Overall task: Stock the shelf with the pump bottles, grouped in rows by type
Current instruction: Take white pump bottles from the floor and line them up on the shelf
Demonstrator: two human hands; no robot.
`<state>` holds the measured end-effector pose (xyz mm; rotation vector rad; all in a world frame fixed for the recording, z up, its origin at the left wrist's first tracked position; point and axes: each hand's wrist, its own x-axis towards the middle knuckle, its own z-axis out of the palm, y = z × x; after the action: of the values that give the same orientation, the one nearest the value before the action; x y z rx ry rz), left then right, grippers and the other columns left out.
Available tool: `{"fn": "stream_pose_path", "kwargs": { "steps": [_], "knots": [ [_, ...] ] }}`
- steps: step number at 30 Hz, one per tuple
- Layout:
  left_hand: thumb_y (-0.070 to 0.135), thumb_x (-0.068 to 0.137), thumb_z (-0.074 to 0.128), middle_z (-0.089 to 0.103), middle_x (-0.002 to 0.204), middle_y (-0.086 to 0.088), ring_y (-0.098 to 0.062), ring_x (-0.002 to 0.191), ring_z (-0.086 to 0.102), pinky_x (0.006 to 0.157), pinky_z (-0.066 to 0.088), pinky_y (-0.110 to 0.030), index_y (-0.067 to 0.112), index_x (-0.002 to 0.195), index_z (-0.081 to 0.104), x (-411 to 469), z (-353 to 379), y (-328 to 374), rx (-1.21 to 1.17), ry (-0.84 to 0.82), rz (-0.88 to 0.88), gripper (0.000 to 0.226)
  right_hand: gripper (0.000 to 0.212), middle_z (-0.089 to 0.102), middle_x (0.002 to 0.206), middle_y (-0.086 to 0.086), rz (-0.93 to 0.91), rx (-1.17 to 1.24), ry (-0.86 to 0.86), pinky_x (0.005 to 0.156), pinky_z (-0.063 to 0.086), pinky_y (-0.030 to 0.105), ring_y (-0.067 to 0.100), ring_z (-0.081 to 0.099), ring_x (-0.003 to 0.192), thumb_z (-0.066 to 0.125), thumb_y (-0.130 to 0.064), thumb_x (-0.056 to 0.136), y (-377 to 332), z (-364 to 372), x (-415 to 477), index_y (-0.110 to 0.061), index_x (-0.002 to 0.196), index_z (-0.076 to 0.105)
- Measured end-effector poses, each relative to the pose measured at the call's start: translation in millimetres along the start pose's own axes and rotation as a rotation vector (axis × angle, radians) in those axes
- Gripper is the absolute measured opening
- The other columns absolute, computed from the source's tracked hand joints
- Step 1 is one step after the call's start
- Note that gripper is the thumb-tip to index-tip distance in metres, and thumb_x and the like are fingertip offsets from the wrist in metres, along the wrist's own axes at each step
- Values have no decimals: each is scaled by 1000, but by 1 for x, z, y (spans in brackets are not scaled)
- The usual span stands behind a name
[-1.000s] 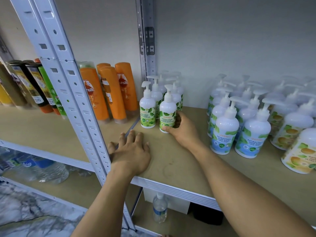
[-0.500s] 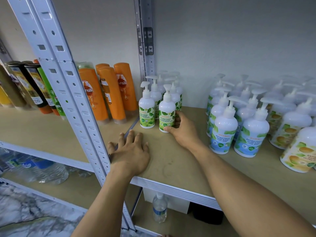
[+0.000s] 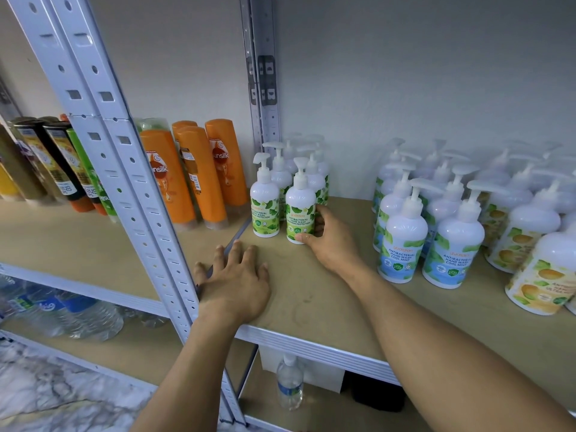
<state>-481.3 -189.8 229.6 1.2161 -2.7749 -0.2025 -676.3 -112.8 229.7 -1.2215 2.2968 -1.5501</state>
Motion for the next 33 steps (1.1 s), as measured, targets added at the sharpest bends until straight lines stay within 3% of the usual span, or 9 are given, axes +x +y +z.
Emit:
{"fn": "stream_pose_path", "kwargs": {
  "steps": [9, 13, 16, 19, 21, 26, 33],
  "knots": [
    [55, 101, 13, 2, 169, 5, -26, 155, -4, 119, 3, -63, 32, 155, 18, 1, 0, 0, -8, -8, -7, 59, 57, 70, 112, -9, 13, 0, 2, 83, 49, 20, 7, 66, 97, 84, -19, 78, 1, 0, 0, -24, 129, 57],
    [55, 102, 13, 3, 169, 4, -27, 155, -4, 119, 3, -63, 31, 155, 19, 0, -1, 0, -6, -7, -6, 59, 58, 70, 115, -7, 20, -27, 11, 92, 54, 32, 9, 66, 100, 84, -23, 78, -2, -1, -4, -23, 129, 56],
    [59, 100, 13, 3, 169, 5, -27, 155, -4, 119, 2, -63, 31, 155, 19, 0, 1, 0, -26, -9, -15, 61, 62, 67, 120, -2, 32, -137, 19, 88, 50, 30, 12, 62, 102, 83, -34, 78, -8, -5, -15, -16, 130, 55],
    [62, 100, 15, 4, 169, 6, -26, 155, -3, 119, 1, -62, 32, 154, 23, -3, 0, 2, -44, -6, -21, 63, 67, 57, 134, 6, 27, -488, -51, 99, 43, 37, 28, 53, 125, 67, -51, 87, -13, -13, -39, -15, 138, 46],
    [63, 99, 17, 3, 169, 6, -23, 155, -3, 120, -1, -61, 35, 155, 24, -8, -3, 5, -57, -20, -13, 63, 66, 49, 145, 7, -29, -670, -130, 109, 35, 40, 27, 44, 135, 52, -58, 93, -14, -20, -59, -18, 145, 41],
    [69, 97, 18, 6, 168, 11, -22, 156, -1, 121, -4, -58, 39, 156, 21, -35, -10, 17, -19, -54, 59, 66, 67, 19, 166, -3, -62, -768, -366, 121, 12, 42, 18, 13, 152, 30, -67, 97, -18, -52, -109, -33, 155, 29],
    [71, 97, 20, 4, 168, 14, -26, 155, -2, 120, -1, -61, 45, 157, 18, -92, -14, 49, -34, -129, 146, 64, 68, 9, 167, -9, -88, -810, -435, 122, 7, 38, 12, 8, 153, 23, -69, 98, -12, -137, -186, -37, 157, 21]
  ]
}}
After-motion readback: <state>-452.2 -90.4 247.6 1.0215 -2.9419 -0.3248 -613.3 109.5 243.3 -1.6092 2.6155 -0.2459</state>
